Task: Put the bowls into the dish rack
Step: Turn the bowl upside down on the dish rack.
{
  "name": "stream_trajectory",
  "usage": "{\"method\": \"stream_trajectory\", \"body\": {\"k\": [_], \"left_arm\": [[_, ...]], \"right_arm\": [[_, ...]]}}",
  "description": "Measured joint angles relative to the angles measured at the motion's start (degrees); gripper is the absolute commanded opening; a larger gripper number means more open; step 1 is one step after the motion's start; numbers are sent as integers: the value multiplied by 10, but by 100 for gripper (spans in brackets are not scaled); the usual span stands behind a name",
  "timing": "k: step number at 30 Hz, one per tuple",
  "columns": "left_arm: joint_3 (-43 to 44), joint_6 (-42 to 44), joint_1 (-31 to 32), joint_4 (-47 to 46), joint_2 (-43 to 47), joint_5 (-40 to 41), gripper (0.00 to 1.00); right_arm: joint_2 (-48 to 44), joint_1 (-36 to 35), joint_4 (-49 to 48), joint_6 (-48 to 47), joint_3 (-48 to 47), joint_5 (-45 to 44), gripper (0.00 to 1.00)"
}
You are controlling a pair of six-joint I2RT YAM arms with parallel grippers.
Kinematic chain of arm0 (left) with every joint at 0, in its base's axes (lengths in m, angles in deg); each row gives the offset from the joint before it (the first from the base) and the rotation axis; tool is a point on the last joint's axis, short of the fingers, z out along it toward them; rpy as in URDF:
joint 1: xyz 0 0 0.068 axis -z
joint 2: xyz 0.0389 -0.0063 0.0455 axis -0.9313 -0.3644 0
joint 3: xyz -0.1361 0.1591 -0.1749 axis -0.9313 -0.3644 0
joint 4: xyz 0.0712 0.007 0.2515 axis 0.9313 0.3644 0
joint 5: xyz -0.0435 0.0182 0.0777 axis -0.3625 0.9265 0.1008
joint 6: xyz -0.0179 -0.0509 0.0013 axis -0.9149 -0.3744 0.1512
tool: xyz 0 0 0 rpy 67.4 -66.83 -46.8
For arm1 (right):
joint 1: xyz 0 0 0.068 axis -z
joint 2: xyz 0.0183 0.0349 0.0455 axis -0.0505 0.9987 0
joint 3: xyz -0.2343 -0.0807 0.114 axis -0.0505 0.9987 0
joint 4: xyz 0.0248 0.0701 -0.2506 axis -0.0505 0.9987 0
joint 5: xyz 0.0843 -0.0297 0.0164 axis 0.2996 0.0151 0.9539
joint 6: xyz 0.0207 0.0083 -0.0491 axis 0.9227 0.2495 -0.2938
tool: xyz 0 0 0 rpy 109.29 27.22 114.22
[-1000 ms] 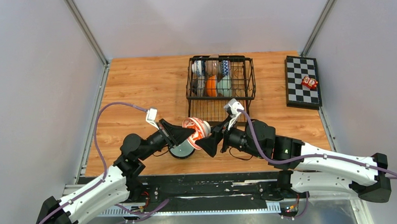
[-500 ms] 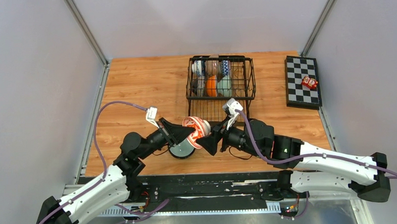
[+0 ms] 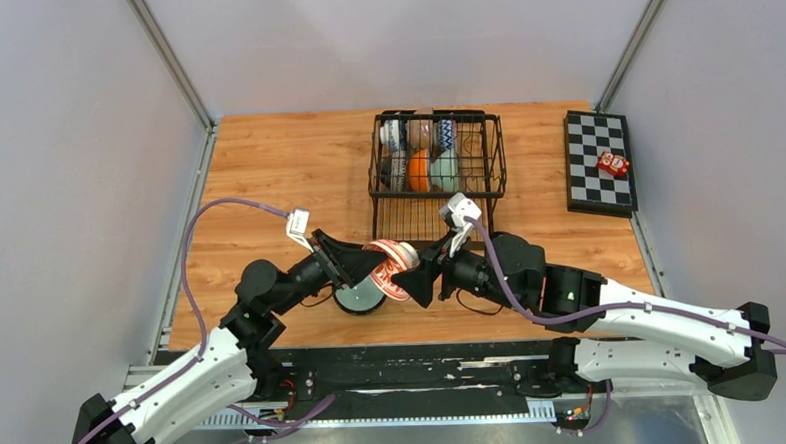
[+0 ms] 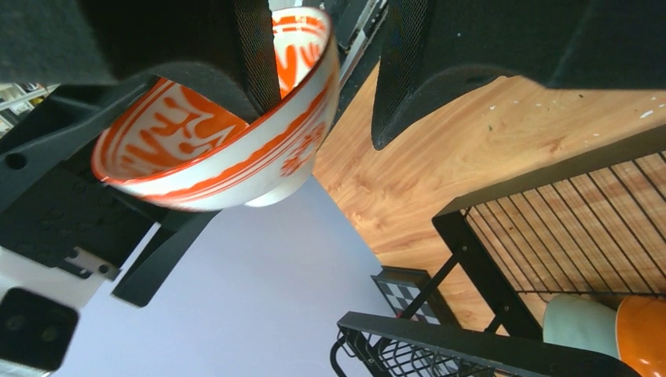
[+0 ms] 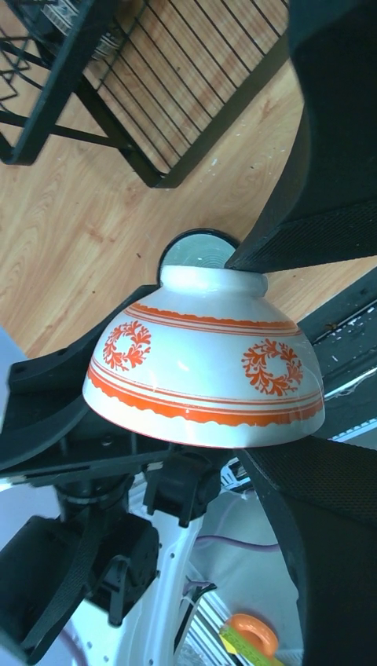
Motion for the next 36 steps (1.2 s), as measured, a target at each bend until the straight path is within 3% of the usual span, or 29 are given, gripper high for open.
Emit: {"method": "stream_trajectory", "body": {"k": [10,17,22,28,36], "left_arm": [[7,8,0,33,12,7,48],[10,14,1,33,4,-2,1],[11,29,1,30,-9,-10,0],[17,35,1,34,-9,-13,0],[42,54,1,63,-11,-22,0]], "right_arm": [[1,0,2,-19,-24,-5,2],[12,0,3,-22,-24,-12,3],[16,1,-4,-17,-28,-25,4],[11,1,-2,-17,-28,-23,50],[-1,2,6,-17,-28,-5,80]]}}
